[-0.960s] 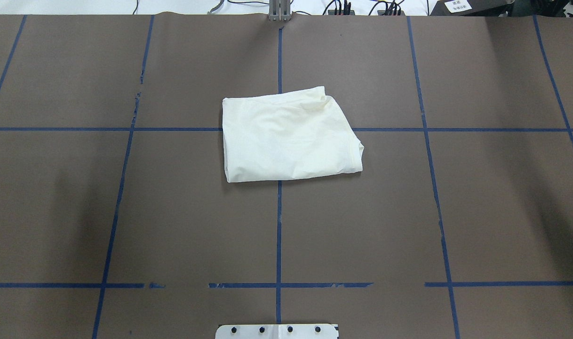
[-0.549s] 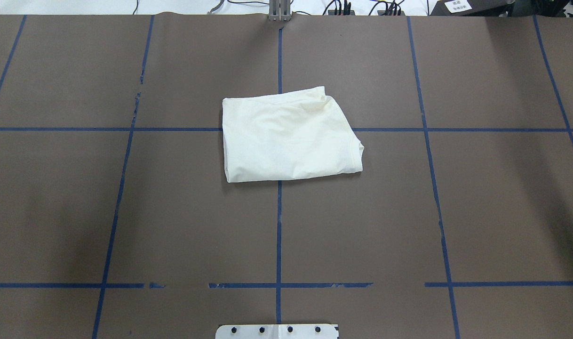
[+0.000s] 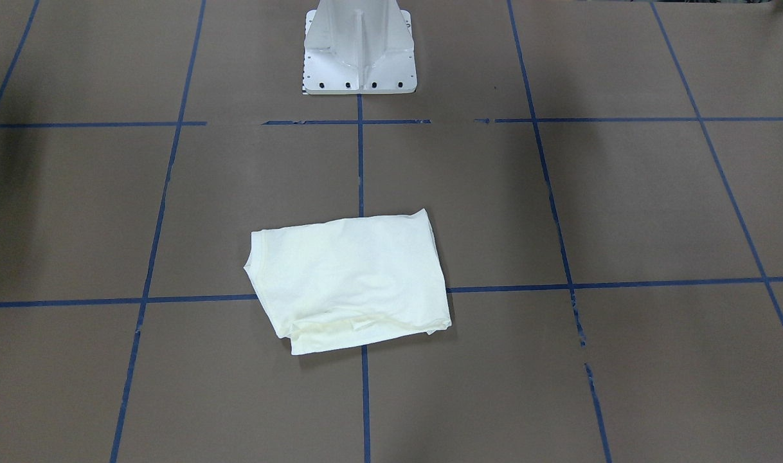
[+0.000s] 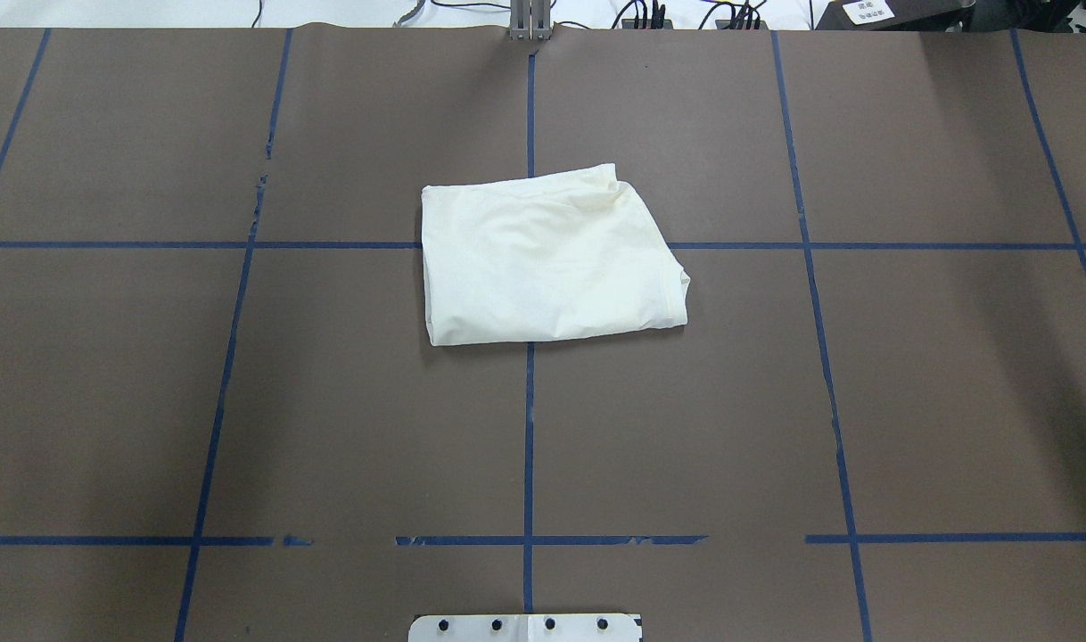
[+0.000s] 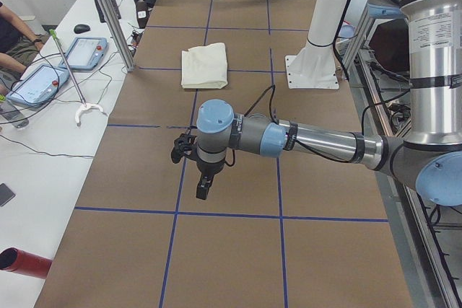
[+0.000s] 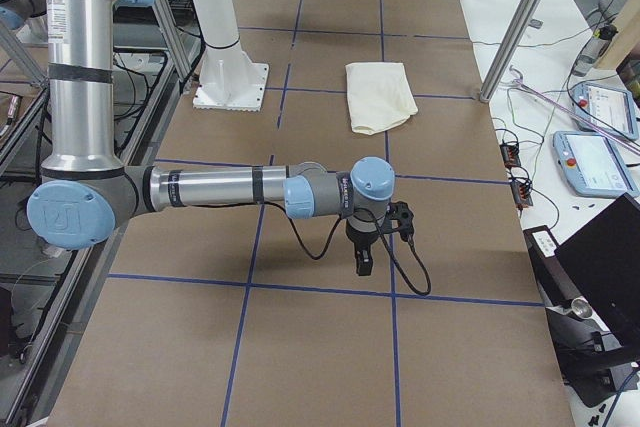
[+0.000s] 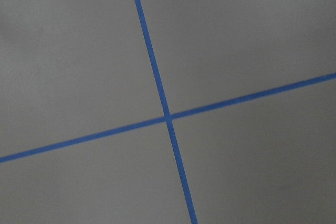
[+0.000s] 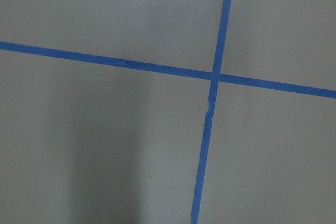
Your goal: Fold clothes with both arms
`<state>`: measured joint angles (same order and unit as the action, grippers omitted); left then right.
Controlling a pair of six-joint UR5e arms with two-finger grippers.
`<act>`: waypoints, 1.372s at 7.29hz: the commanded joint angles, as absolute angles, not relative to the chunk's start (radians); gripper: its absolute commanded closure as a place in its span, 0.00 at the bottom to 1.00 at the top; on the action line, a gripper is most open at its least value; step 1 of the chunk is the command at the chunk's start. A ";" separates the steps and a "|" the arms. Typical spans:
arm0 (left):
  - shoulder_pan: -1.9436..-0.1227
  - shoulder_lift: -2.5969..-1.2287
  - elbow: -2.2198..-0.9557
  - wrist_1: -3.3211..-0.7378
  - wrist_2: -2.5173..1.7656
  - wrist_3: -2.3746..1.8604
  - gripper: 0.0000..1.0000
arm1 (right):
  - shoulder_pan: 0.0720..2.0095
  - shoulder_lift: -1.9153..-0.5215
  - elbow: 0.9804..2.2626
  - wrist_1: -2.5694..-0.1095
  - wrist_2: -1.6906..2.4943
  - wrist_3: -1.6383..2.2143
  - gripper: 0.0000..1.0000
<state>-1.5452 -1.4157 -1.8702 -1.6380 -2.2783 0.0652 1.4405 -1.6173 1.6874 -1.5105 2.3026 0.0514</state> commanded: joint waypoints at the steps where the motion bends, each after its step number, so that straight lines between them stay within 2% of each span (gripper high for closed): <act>1: -1.546 -1.404 -1.865 -1.690 -2.283 0.058 0.00 | 1.440 -1.617 1.694 -1.508 2.325 0.058 0.00; 4: -1.543 -1.413 -1.864 -1.701 -2.306 0.060 0.00 | 1.459 -1.609 1.764 -1.638 2.390 0.064 0.00; 10: -1.545 -1.413 -1.868 -1.697 -2.313 0.066 0.00 | 1.459 -1.614 1.746 -1.631 2.376 0.061 0.00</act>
